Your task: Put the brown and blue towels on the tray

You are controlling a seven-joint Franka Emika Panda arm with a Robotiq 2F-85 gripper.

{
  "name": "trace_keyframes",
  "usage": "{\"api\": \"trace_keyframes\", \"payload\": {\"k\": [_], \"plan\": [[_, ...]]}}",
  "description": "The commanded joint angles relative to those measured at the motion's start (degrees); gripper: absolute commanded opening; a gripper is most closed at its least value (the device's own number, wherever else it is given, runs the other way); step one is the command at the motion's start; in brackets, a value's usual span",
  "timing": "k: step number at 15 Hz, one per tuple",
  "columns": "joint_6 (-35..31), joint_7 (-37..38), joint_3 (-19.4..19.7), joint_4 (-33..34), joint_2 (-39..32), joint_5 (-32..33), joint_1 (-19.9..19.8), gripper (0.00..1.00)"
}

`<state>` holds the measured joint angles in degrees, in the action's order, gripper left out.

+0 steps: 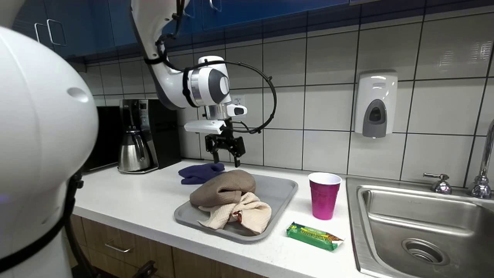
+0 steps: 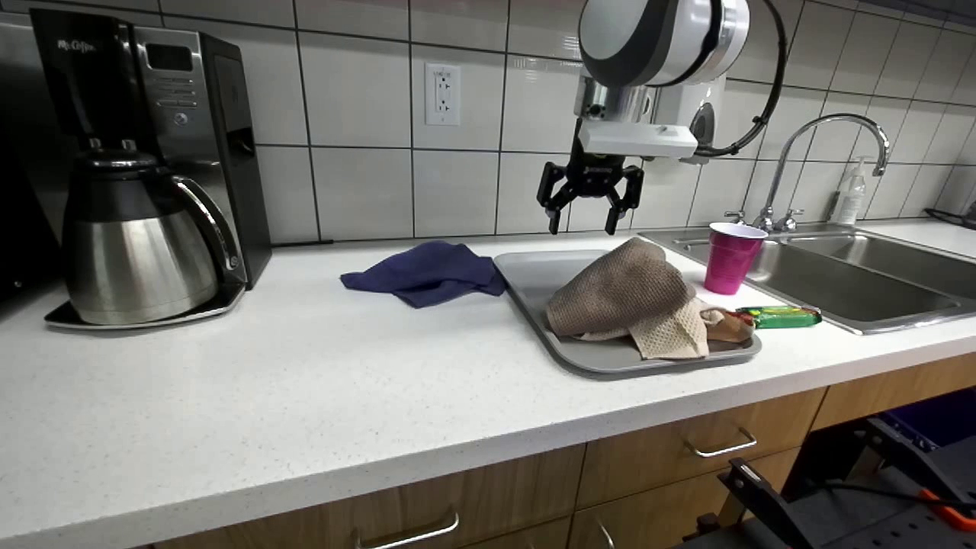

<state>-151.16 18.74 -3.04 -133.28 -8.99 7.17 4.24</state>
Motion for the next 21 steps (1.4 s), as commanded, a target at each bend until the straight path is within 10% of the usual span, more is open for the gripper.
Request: {"api": "trace_keyframes", "payload": {"k": [1,21], "plan": [[-0.2,-6.8,0.0,4.7,-4.5,-0.6,0.4,1.00],[1.0,-32.5,-6.0,19.1,-16.3,-1.8,0.1,1.00]]}}
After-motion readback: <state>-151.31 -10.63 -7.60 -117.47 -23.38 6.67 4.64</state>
